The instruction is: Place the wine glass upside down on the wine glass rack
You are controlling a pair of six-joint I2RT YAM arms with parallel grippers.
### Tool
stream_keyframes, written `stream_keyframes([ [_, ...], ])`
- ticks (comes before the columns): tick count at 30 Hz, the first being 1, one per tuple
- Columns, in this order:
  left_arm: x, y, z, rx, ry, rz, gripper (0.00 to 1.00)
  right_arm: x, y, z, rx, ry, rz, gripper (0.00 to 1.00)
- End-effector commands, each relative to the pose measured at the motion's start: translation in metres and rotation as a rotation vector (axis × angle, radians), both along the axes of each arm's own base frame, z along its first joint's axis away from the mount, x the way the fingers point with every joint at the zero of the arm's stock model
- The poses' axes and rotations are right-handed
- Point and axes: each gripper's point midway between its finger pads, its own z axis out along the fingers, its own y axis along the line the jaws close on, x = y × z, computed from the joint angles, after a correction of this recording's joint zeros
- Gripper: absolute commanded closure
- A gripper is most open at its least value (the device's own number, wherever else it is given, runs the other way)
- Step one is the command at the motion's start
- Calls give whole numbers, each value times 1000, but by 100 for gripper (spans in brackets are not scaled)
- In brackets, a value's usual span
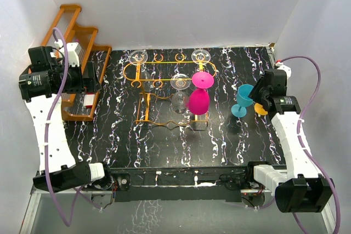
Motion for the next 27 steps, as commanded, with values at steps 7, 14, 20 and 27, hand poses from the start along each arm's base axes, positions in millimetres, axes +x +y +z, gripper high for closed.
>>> stream_keyframes([
  [7,-10,19,7,169,-73,-21,3,13,-24,13,-102,-42,-88,60],
  [14,-5,22,-3,174,-55,-10,3,21,-21,-3,-91,-46,-76,58],
  [20,2,26,-3,182,-61,-1,3,30,-18,-11,-76,-32,-62,57],
  [27,2,24,-2,160,-54,9,3,35,-16,-13,-66,-40,-55,61],
])
